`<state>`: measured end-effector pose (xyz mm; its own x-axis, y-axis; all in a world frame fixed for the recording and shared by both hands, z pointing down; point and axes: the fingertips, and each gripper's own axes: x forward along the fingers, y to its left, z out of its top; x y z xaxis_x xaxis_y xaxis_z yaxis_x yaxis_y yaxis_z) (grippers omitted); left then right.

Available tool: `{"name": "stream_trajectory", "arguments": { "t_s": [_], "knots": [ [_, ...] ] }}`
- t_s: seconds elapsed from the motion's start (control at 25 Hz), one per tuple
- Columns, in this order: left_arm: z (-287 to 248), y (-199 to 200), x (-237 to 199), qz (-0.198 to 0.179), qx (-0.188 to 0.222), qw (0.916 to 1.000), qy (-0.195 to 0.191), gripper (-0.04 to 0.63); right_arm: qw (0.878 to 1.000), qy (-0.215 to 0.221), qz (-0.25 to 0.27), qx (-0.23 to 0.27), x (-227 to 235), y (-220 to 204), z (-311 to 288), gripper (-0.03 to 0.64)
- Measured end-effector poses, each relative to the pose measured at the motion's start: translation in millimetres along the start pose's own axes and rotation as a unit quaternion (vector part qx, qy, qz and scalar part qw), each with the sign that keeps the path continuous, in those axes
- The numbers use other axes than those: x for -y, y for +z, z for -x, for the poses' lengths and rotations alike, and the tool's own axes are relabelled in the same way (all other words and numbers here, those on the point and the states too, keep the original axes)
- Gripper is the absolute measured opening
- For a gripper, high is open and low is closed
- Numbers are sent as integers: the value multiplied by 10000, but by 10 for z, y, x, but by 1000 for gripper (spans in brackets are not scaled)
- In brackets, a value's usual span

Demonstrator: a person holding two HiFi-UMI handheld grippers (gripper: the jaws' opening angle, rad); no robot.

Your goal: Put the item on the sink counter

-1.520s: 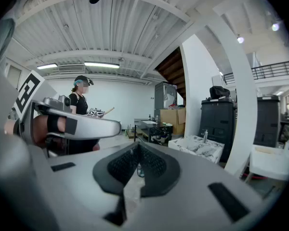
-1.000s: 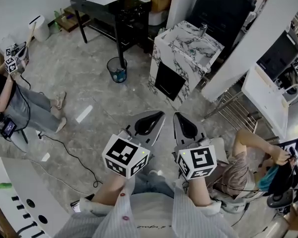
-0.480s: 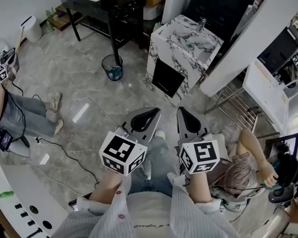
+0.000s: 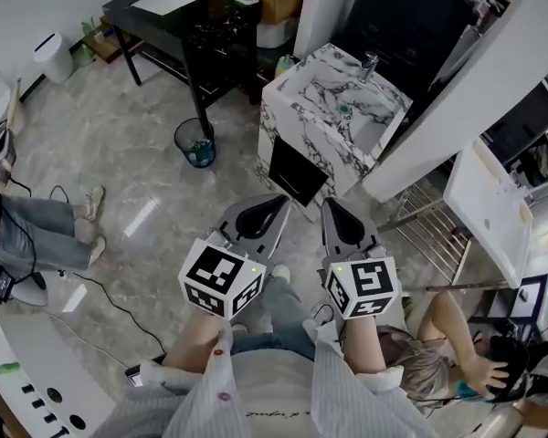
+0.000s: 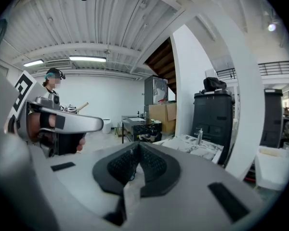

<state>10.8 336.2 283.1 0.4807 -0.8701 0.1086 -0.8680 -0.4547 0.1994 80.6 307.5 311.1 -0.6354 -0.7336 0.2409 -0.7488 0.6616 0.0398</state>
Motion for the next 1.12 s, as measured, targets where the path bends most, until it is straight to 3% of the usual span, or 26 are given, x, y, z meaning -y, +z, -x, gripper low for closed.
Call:
{"name": "stream_trajectory", "arguments": {
  "t_s": [0.44,0.72,0.92,1.12],
  "knots": [
    [-1203,270,-282,-14,26,9997,237,21,9999,43,4,-140,1155,121,-602,9],
    [-1603,315,-446,-20,-35,9996,266,21,9996,-44,-105,-266,1532,19,-830,9],
    [-1903,340,-730,2,-68,9998,192,21,9991,-93,-203,-349,1702,-21,-1161,9],
    [-2320,461,-1077,-68,-111,9998,-153,21,9981,-408,-283,-377,1936,52,-1599,9]
  ]
}}
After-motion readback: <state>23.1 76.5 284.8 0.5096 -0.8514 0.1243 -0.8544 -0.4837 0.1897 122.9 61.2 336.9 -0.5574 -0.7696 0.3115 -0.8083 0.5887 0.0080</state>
